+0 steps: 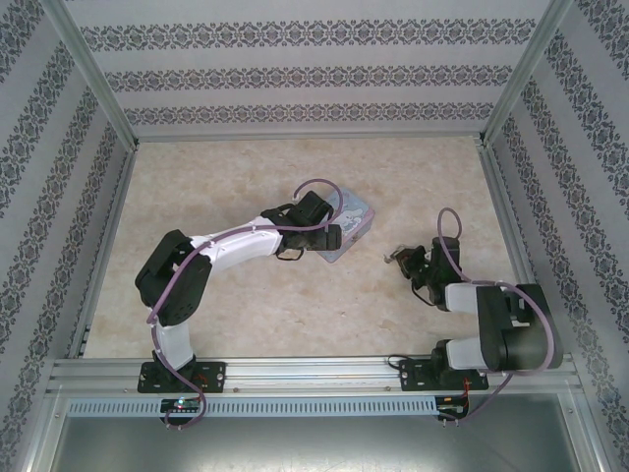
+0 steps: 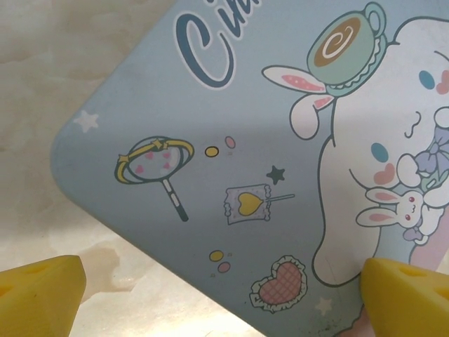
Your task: Unlock the padlock with the key
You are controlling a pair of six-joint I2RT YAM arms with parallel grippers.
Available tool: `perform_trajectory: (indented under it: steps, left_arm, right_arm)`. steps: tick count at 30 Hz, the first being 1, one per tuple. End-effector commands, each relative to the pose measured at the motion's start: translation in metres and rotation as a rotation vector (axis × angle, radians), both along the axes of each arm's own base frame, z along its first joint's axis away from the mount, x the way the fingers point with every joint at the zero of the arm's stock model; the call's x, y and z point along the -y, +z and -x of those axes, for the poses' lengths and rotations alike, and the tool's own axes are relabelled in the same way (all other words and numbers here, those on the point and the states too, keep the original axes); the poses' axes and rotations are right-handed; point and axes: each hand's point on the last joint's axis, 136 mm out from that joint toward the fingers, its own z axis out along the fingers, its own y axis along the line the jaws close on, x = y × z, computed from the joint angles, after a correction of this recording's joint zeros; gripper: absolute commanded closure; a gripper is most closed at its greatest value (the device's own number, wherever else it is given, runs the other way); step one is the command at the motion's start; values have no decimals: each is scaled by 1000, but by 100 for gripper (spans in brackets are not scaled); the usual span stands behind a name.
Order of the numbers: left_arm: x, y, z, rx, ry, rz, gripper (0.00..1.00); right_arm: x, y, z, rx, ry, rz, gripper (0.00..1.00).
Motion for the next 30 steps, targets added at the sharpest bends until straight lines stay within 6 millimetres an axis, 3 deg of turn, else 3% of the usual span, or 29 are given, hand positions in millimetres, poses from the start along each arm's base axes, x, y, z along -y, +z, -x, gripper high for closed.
perform_trajectory:
  steps: [1,5,8,15,19,23,27,30]
  left_arm:
    - [-25,-8,27,-104,-36,-101,0]
    - [-25,19,24,-63,-28,-35,0]
    - [-32,44,22,-24,-6,15,0]
    - [-77,115,22,113,63,85,0]
    - [-123,143,22,215,140,20,0]
    - [-171,160,21,336,243,-51,0]
    - [-217,172,21,500,342,-175,0]
    - [-236,180,22,637,361,-245,0]
  right_arm:
    - [7,-4,13,-16,-8,2,92]
    - [21,0,22,-14,-64,-14,62]
    - [30,15,26,6,-95,-9,44]
    - [54,81,25,106,-144,130,4]
    - [63,127,14,189,-117,244,2]
    - [78,154,1,184,-89,397,2]
    - [109,164,-10,149,-169,574,2]
    - [125,170,-18,180,-213,714,2]
